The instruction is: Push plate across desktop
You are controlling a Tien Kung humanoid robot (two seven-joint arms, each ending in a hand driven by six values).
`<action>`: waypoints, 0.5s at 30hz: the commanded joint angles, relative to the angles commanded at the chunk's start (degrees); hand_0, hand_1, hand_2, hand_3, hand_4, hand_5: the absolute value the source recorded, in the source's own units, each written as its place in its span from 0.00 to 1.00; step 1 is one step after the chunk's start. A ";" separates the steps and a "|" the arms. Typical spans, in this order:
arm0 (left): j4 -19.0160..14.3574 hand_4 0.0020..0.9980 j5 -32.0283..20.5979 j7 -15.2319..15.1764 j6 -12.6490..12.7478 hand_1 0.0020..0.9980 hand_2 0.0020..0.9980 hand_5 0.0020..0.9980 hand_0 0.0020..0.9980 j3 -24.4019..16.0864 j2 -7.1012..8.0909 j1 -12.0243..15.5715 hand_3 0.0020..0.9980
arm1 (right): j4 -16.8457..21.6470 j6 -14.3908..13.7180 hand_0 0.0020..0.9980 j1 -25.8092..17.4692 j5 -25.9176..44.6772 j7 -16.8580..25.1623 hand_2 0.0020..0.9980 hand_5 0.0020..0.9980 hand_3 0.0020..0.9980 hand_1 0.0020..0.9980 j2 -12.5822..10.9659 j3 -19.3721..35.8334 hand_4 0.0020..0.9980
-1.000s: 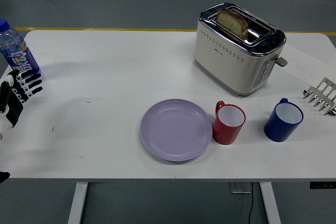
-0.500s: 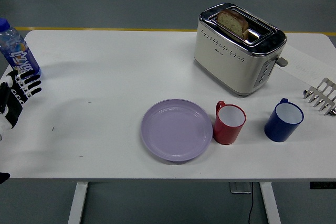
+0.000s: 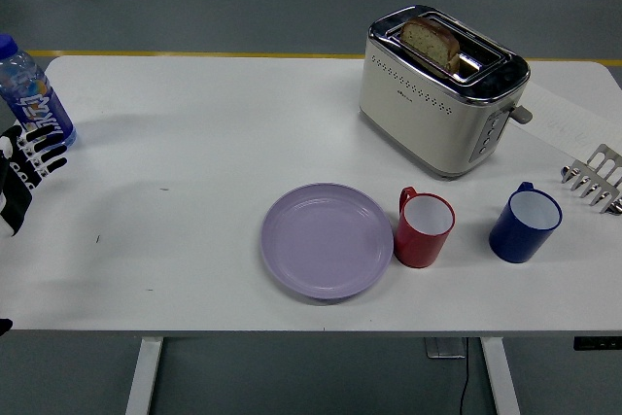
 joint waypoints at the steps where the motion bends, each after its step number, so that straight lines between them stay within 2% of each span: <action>1: -0.06 0.54 0.05 0.00 0.04 0.78 0.76 1.00 0.77 -0.12 -0.02 0.03 0.72 | -0.01 0.00 0.63 0.03 0.00 -0.01 0.77 0.52 0.77 0.63 -0.01 -0.01 0.51; 15: -0.45 0.55 0.71 0.03 -0.01 0.78 0.76 1.00 0.77 -0.13 0.41 -0.76 0.72 | -0.14 -0.04 0.64 0.60 0.03 -0.12 0.77 0.52 0.77 0.63 -0.11 -0.50 0.51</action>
